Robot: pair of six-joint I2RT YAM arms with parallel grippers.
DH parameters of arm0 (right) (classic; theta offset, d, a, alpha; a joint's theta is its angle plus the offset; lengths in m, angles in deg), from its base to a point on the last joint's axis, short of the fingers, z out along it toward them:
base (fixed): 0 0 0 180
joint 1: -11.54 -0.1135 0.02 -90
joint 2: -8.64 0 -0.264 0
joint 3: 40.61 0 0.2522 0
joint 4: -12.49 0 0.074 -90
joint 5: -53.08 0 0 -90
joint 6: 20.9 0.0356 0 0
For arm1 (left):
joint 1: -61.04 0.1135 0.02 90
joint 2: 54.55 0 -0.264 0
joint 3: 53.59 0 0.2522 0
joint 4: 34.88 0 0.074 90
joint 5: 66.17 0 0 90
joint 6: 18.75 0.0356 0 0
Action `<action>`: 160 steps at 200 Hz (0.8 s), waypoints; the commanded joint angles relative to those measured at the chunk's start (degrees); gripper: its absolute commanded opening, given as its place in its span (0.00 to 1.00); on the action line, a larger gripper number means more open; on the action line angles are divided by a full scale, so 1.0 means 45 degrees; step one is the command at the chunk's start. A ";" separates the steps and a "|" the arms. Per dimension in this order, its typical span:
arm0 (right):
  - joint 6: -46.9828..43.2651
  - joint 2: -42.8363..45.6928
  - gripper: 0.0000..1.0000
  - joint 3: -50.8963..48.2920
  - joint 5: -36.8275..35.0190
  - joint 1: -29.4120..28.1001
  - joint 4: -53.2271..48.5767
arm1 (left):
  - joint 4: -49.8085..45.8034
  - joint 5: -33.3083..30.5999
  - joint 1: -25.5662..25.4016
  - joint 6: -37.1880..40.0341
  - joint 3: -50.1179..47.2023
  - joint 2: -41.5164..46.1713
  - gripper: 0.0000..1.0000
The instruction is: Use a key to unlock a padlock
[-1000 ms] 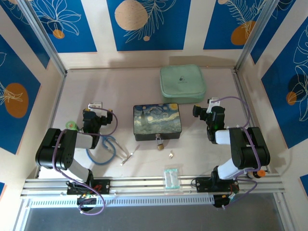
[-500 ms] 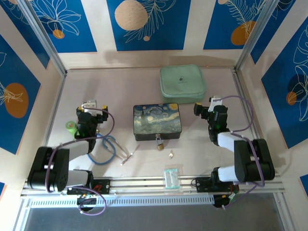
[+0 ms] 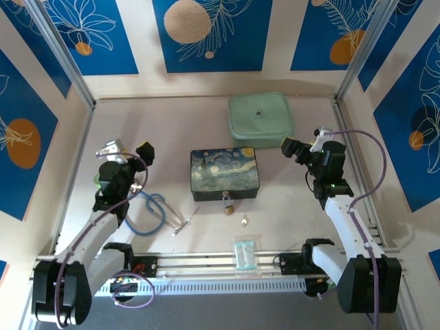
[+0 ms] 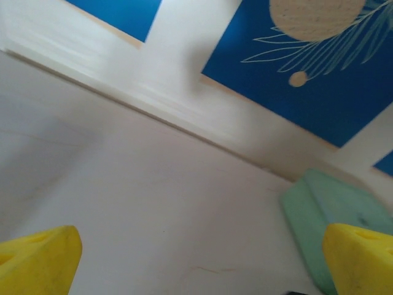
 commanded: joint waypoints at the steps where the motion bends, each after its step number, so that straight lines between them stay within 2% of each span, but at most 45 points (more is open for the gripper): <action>1: 0.0801 0.0352 0.99 0.0297 0.2195 -0.0138 -0.2477 | -0.0665 0.1755 0.0089 -0.2283 -0.0411 0.0712 1.00; 19: 0.0762 0.0576 0.99 0.0381 0.1196 -0.0774 -0.3762 | -0.2358 0.2988 -0.0040 -0.2223 0.0097 0.0689 1.00; 40: 0.1179 0.0587 0.99 0.0565 0.0004 -0.1628 -0.5339 | -0.4432 0.3276 -0.0797 -0.2084 0.0445 0.0956 1.00; 55: 0.1367 0.0587 1.00 0.0474 -0.0013 -0.2318 -0.5975 | -0.5915 0.2431 -0.1916 -0.2086 0.0524 0.1438 1.00; 64: 0.1331 0.0568 0.96 0.0396 -0.0315 -0.2942 -0.6262 | -0.7041 0.1481 -0.2868 -0.2122 0.0690 0.1670 1.00; 87: 0.1875 0.0621 0.93 0.0211 -0.2914 -0.5137 -0.6989 | -0.9358 -0.0657 -0.5330 -0.2568 0.1196 0.1913 1.00; 110: 0.2549 0.0627 0.90 -0.0153 -0.3543 -0.6769 -0.6874 | -0.8808 -0.1194 -0.6632 -0.3844 0.0740 0.2148 1.00; 130: 0.3380 0.0515 0.77 -0.0274 -0.4225 -0.8214 -0.7038 | -0.8714 -0.1675 -0.7683 -0.4819 0.0700 0.1945 1.00; 160: 0.4687 0.0320 0.73 -0.0386 -0.6234 -1.0904 -0.7664 | -0.9373 -0.3476 -0.9677 -0.5659 0.1047 0.1667 1.00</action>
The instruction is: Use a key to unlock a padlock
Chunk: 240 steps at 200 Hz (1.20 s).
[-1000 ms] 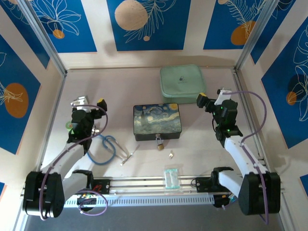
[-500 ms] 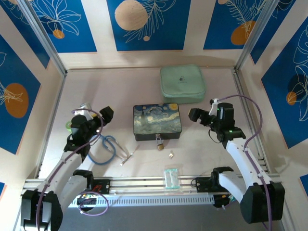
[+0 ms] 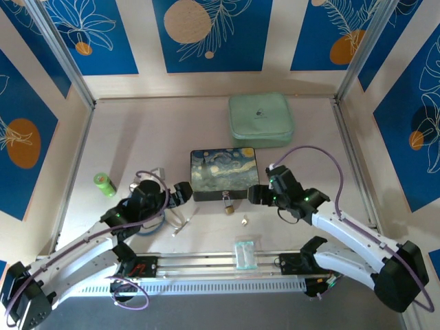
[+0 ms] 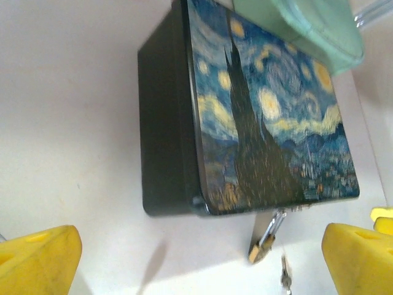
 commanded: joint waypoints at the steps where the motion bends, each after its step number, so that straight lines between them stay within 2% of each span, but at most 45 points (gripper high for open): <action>1: 0.1540 -0.0087 0.73 -0.0204 -0.1976 -0.1654 -0.0838 | -0.0771 -0.1934 -0.1231 -0.1233 0.0331 -0.0146 1.00; 33: 0.2891 -0.0799 0.65 -0.0628 -0.1789 -0.3083 -0.0335 | -0.0075 -0.2629 -0.2277 -0.1857 0.0433 -0.0769 1.00; 65: 0.4274 -0.1430 0.59 -0.0548 -0.3207 -0.4719 -0.0988 | 0.0051 -0.2975 -0.3037 -0.2042 0.0981 -0.1846 1.00; 94: 0.4616 -0.1953 0.52 -0.0852 -0.2544 -0.5052 -0.0028 | 0.0658 -0.3362 -0.3857 -0.2364 0.1132 -0.2794 0.97; 115: 0.4936 -0.2541 0.52 -0.0691 -0.2683 -0.5452 0.0040 | 0.0701 -0.3511 -0.4191 -0.2336 0.1357 -0.3209 0.96; 168: 0.5194 -0.4283 0.49 0.0104 -0.2828 -0.5845 -0.0403 | 0.0138 -0.3672 -0.4220 -0.1651 0.1444 -0.2657 0.93; 199: 0.4799 -0.4939 0.45 0.0373 -0.2634 -0.5868 0.0084 | 0.0427 -0.3463 -0.4205 -0.1769 0.1425 -0.2978 0.93; 203: 0.4751 -0.4993 0.42 0.0414 -0.2596 -0.5871 0.0156 | 0.0500 -0.3445 -0.4204 -0.1787 0.1415 -0.3038 0.93; 240: 0.4797 -0.5623 0.41 0.0737 -0.2627 -0.5806 0.0112 | 0.0758 -0.3384 -0.4204 -0.1744 0.1504 -0.3513 0.93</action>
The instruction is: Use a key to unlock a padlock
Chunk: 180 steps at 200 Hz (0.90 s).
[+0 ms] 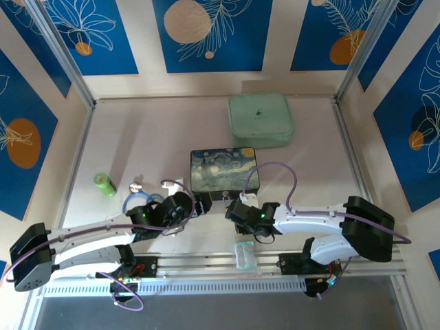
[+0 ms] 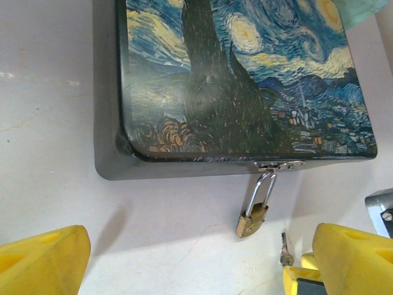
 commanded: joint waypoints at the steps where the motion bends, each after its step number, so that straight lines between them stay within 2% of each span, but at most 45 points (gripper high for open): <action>1: 0.0079 -0.0443 0.41 0.0467 -0.0180 -0.0039 -0.0133 | 0.0270 -0.0107 -0.0110 0.0099 0.0354 -0.0221 0.93; 55: 0.0621 -0.0952 0.36 0.0603 -0.0099 -0.0190 -0.0721 | 0.0319 -0.0139 -0.0110 0.0103 0.0365 -0.0224 0.93; 66: 0.0430 -0.0990 0.27 0.0433 0.0040 -0.0169 -0.0386 | 0.0287 -0.0191 -0.0110 0.0093 0.0345 -0.0237 0.93; 93: 0.0229 -0.1011 0.25 0.0049 0.0430 0.0055 0.0396 | 0.0287 -0.0314 -0.0110 0.0105 0.0343 -0.0298 0.93; 108: -0.0013 -0.1030 0.17 0.0003 0.0673 0.0273 0.0551 | 0.0240 -0.0351 -0.0110 0.0158 0.0412 -0.0352 0.93; 127: -0.0198 -0.1014 0.15 -0.0030 0.0719 0.0420 0.0496 | 0.0281 -0.0357 -0.0110 0.0240 0.0453 -0.0432 0.93; 136: -0.0348 -0.0868 0.12 -0.0144 0.0782 0.0469 0.0592 | 0.0637 -0.0110 -0.0115 0.0609 0.0397 -0.0476 0.88; 157: -0.0675 0.0100 0.11 -0.1011 0.1078 0.0663 0.1495 | 0.2786 0.1018 -0.0110 0.1682 -0.0162 -0.0419 0.80; 180: -0.1240 0.1189 0.05 -0.1948 0.1988 0.1565 0.2257 | 0.3345 0.1106 -0.0119 0.1922 -0.0292 -0.0403 0.78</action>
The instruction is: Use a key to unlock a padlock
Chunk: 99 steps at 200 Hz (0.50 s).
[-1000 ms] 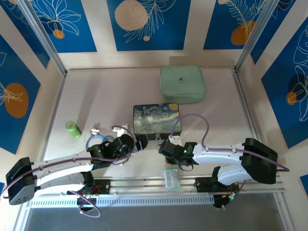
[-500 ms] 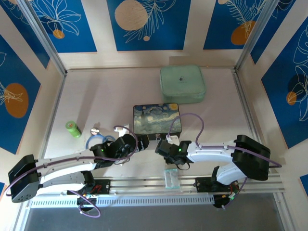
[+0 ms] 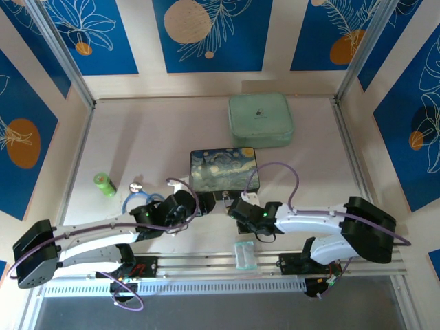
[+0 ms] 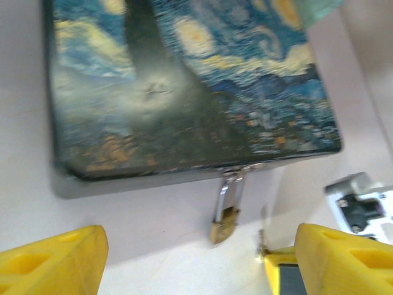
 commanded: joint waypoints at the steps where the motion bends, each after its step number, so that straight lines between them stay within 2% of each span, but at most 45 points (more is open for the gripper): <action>1: -0.0693 0.0722 0.05 -0.1157 0.1440 0.0798 0.1297 | 0.1402 0.0466 -0.0114 0.0810 -0.0218 0.0041 0.78; 22: -0.1439 0.1989 0.04 -0.1810 0.2244 0.1523 0.1642 | 0.1758 0.0612 -0.0110 0.1208 -0.0135 -0.0143 0.76; 43: -0.2302 0.3553 0.01 -0.2285 0.3117 0.2262 0.1604 | 0.3213 0.1732 -0.0105 0.2061 -0.0212 -0.0482 0.71; 75: -0.3415 0.5849 0.00 -0.2787 0.5226 0.3897 0.1298 | 0.4202 0.2557 -0.0110 0.2152 -0.0081 -0.1050 0.68; 99: -0.4113 0.7164 0.00 -0.2722 0.6198 0.4268 0.0935 | 0.4297 0.3324 -0.0111 0.2247 0.0411 -0.1634 0.68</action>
